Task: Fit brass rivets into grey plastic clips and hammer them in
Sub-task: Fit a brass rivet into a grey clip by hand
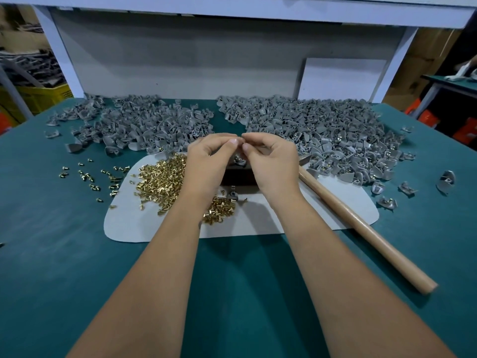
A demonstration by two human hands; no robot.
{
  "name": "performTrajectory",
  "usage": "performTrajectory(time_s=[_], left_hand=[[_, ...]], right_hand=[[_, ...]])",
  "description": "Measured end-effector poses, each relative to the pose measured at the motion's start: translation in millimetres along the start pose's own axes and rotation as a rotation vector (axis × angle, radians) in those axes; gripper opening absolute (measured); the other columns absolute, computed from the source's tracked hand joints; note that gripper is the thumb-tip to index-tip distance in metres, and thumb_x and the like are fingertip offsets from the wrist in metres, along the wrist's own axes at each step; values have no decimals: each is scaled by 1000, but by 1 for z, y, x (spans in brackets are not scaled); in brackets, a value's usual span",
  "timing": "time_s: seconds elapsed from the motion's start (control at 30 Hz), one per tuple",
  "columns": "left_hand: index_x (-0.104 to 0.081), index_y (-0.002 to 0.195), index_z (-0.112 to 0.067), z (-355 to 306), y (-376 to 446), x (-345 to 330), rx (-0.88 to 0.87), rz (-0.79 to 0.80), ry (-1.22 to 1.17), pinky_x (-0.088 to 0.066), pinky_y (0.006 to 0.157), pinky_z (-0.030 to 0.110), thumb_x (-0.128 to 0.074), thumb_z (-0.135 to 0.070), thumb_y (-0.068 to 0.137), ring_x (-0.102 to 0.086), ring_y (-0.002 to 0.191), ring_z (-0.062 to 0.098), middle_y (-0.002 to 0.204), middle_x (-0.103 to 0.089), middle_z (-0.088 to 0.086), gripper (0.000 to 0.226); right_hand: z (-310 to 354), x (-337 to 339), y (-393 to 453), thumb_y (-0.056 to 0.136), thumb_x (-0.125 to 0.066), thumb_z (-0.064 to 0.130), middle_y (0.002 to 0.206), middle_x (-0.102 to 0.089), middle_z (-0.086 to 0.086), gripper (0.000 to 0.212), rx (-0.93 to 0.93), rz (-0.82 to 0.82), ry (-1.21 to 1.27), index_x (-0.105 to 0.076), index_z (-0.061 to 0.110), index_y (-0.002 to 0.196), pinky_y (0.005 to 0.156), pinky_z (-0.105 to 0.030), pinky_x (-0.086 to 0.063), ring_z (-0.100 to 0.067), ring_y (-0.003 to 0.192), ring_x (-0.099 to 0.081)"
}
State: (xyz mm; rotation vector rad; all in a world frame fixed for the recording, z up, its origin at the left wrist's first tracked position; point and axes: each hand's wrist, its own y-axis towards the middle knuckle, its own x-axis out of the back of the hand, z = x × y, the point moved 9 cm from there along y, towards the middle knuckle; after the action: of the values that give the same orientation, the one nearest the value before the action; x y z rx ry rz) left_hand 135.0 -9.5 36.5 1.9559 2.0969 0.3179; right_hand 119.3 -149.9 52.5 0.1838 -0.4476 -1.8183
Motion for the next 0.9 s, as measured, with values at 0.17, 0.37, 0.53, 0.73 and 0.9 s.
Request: performTrajectory(time_s=[0.17,0.37,0.53,0.73,0.9], left_hand=[[-78,99,-27,-4,-2,-8,-48,73,131,-39,106,54,-60,-40,80,-49,126,30,108,-71,-9,29],[-71,100,-44,3,-4,2,12,-4,254,-26,114,41,-59,-31,85,-38,134,15,116,-60,-23,23],[-67,91,-44,11,-6,7,57,-23,569,-14,111,42,-65,-30,89,-19,131,10,120,-52,-26,14],[-63,72,-45,10,-5,5,39,5,587,-19,112,49,-69,-35,87,-19,131,10,122,-52,-24,18],[-61,68,-46,12,-4,6,40,-7,613,-17,110,48,-69,-39,85,-20,126,6,122,-53,-25,20]], right_hand=[[-4,11,1,83,-67,1,79,-72,-1,14,-41,-98,-26,-73,13,87,76,-35,-59,-13,76,-71],[-6,19,1,82,-68,16,71,-66,14,14,-22,-150,-198,-67,27,73,65,-19,-49,-1,71,-62],[-14,18,7,78,-69,10,71,-63,15,20,-33,-86,-246,-63,27,70,69,-20,-48,-1,70,-59],[-18,10,8,78,-73,22,92,-64,8,15,-36,-2,-329,-69,36,73,94,-45,-45,-22,103,-58],[-20,7,6,79,-73,30,100,-67,11,6,-51,12,-380,-75,36,81,100,-46,-39,-23,114,-52]])
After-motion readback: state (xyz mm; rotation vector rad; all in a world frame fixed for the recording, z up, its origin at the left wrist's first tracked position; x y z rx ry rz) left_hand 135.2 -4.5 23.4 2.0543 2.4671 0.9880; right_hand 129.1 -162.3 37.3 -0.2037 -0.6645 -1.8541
